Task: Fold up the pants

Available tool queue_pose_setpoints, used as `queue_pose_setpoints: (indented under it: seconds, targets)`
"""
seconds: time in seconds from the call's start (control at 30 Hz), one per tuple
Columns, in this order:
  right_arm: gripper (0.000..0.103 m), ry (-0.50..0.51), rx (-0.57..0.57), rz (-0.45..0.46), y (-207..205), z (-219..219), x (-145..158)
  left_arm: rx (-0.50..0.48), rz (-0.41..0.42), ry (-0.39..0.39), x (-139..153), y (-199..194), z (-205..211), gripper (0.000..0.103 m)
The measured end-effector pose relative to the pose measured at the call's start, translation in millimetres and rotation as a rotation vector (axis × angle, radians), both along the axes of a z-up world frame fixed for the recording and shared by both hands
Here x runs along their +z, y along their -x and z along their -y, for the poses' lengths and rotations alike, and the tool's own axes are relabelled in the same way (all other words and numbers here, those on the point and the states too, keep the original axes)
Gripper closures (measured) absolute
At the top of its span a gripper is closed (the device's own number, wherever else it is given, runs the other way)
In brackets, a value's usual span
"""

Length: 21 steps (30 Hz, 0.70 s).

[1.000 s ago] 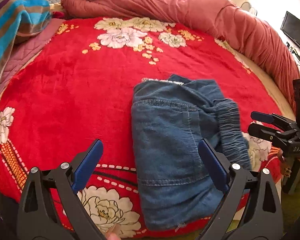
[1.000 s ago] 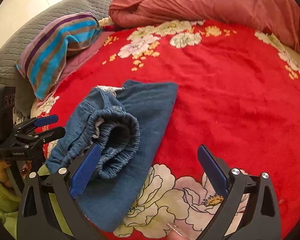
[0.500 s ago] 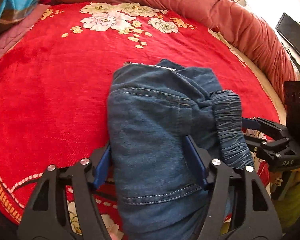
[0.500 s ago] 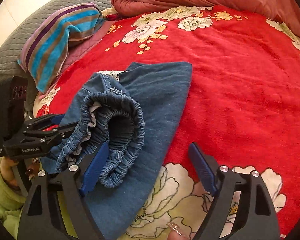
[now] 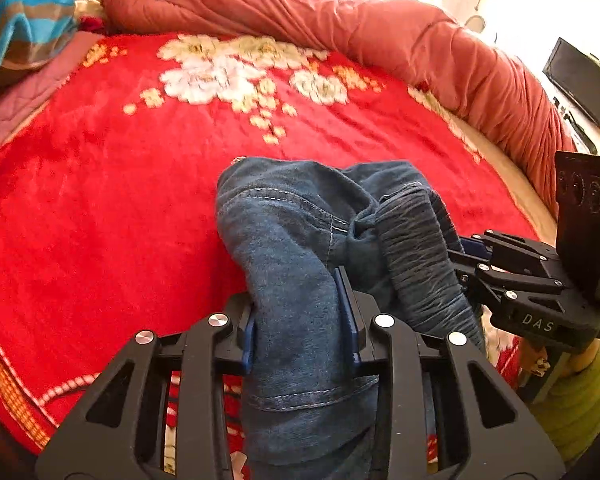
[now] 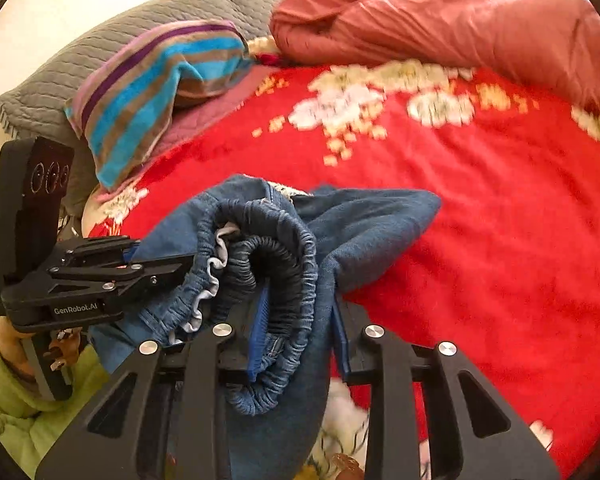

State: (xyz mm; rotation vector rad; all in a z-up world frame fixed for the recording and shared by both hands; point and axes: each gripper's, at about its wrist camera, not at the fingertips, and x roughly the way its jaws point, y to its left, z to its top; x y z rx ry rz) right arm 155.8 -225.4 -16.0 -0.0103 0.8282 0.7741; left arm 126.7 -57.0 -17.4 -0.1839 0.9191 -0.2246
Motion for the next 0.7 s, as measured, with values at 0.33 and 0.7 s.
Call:
queue_pose_setpoints:
  seconds: [0.33,0.7]
  targets:
    - [0.077,0.022,0.011,0.131,-40,-31,30,0.064,0.066,-0.022,24,-33,-21,0.079]
    - [0.077,0.083,0.001,0.17,-65,-51,26,0.098,0.073,-0.015,22,-60,-39,0.079]
